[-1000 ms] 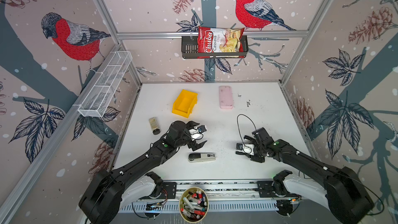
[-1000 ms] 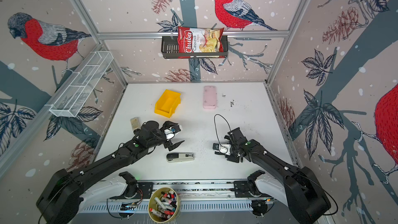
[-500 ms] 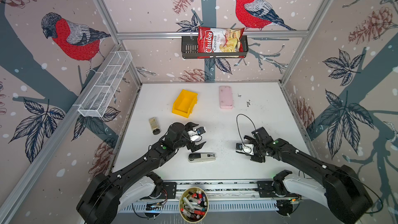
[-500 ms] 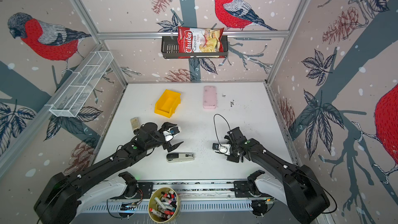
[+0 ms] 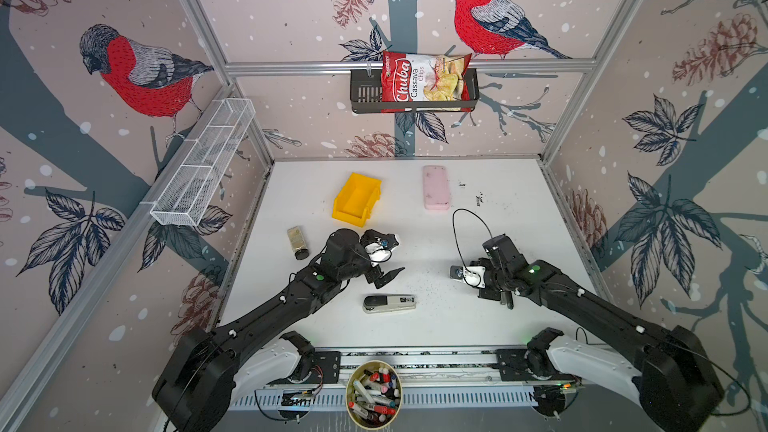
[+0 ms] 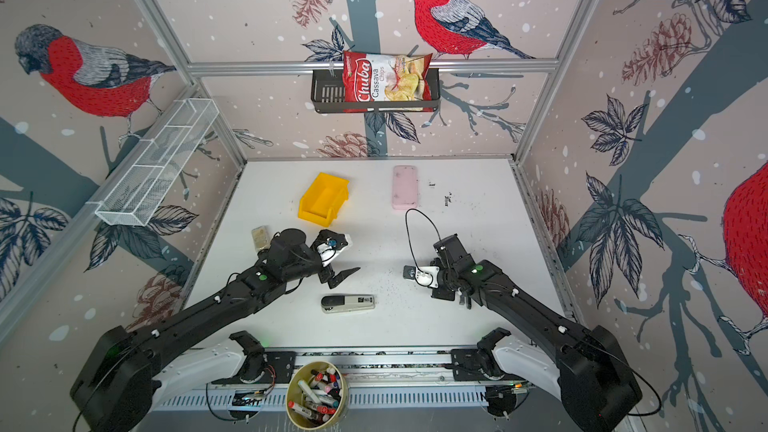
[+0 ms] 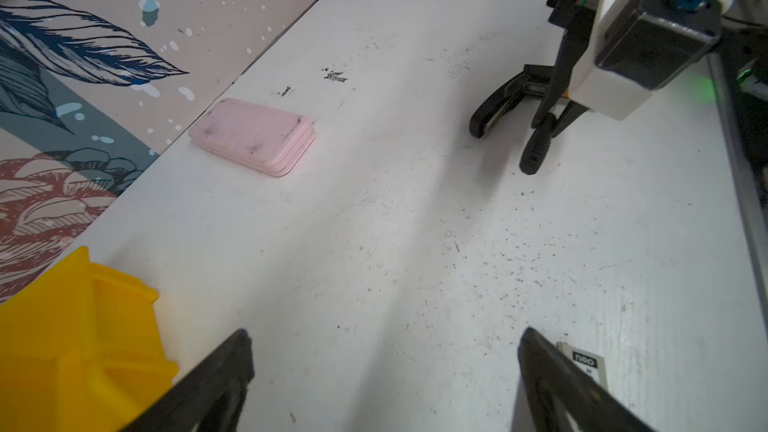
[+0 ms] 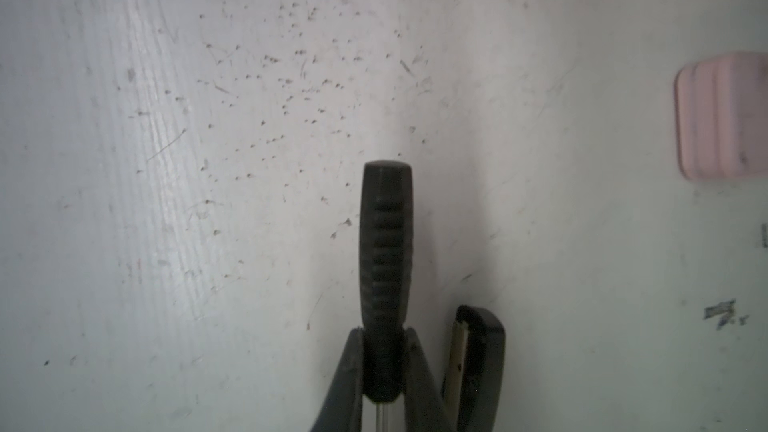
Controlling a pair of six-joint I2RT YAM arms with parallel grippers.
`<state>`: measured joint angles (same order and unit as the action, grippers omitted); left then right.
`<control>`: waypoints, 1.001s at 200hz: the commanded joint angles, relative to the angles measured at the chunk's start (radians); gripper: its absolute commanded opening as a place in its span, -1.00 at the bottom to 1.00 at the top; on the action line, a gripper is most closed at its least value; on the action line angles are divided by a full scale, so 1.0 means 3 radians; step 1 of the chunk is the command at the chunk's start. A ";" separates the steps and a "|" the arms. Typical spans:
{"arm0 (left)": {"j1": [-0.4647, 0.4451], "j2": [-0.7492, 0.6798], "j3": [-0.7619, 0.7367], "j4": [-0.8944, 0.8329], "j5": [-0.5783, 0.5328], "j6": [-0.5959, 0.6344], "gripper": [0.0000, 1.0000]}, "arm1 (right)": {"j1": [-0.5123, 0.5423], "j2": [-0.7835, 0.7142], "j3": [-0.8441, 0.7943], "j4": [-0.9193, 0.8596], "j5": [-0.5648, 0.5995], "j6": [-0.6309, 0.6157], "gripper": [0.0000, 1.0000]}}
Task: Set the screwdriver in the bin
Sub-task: 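Close the right gripper on the screwdriver handle and lift it toward the left gripper, then grasp the screwdriver handle with the left gripper beside the right gripper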
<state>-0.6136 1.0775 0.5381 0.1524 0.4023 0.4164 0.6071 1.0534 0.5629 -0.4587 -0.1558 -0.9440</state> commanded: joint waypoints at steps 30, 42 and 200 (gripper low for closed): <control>-0.0005 0.0143 0.0262 -0.0094 0.0544 -0.0342 0.95 | 0.0217 0.0037 0.0188 0.0506 0.0242 -0.0067 -0.96; -0.0005 0.0166 0.0303 -0.0089 0.0650 -0.0392 0.94 | 0.0290 0.0055 0.0212 0.0649 0.0261 -0.0069 -0.96; -0.0005 0.0559 0.0558 -0.0225 0.0947 -0.0458 0.30 | 0.0954 0.0506 0.0793 0.0842 0.0190 -0.0053 -0.96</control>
<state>-0.6136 1.2362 0.6888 0.1081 0.6586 0.2630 0.8780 1.1995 0.7887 -0.2176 -0.1055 -0.9619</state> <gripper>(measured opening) 0.653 0.142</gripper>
